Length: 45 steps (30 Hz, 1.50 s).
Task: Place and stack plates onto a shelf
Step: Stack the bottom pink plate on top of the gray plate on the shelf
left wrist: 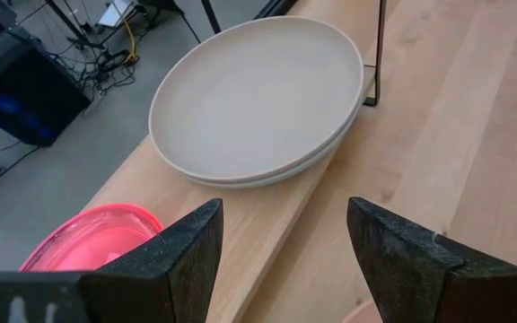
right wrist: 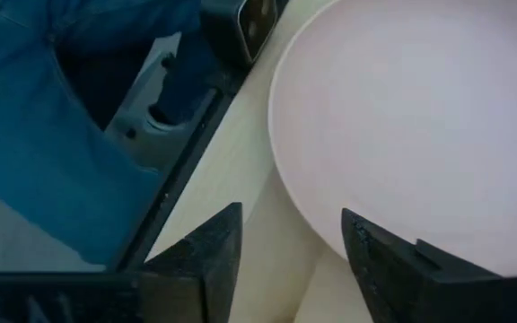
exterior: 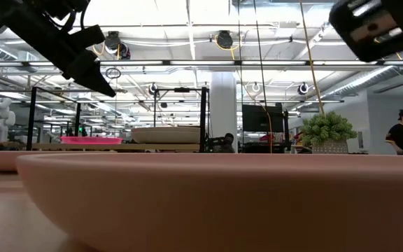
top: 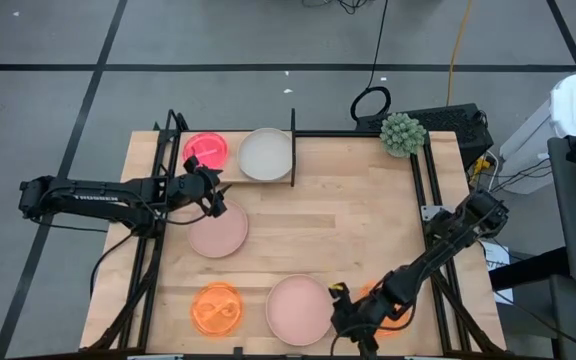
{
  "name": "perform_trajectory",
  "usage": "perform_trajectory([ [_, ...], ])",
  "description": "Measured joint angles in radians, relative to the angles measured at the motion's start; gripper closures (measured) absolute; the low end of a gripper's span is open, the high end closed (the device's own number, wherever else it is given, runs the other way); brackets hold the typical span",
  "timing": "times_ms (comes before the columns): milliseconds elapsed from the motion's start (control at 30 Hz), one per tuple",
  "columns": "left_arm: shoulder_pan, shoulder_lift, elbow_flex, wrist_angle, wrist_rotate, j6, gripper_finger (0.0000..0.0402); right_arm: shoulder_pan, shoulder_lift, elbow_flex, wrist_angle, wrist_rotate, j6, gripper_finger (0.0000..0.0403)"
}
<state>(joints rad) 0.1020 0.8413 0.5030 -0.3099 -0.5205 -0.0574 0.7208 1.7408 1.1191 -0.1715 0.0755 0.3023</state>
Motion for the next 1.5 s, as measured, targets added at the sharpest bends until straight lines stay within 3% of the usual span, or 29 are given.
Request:
perform_trajectory([
  [333, 0.000, 0.000, 0.000, 0.005, 0.000, 0.024, 0.0158, -0.002, 0.090, 0.000, 0.034, -0.023, -0.063, 0.0292],
  [800, 0.000, 0.001, 0.000, 0.030, 0.000, 0.033, 0.0158, -0.014, 0.091, -0.017, 0.032, 0.006, -0.267, 0.0350],
  [1500, 0.000, 0.001, 0.000, 0.027, 0.000, 0.022, 0.0158, -0.070, 0.091, -0.031, 0.054, -0.051, -0.415, 0.0333],
])
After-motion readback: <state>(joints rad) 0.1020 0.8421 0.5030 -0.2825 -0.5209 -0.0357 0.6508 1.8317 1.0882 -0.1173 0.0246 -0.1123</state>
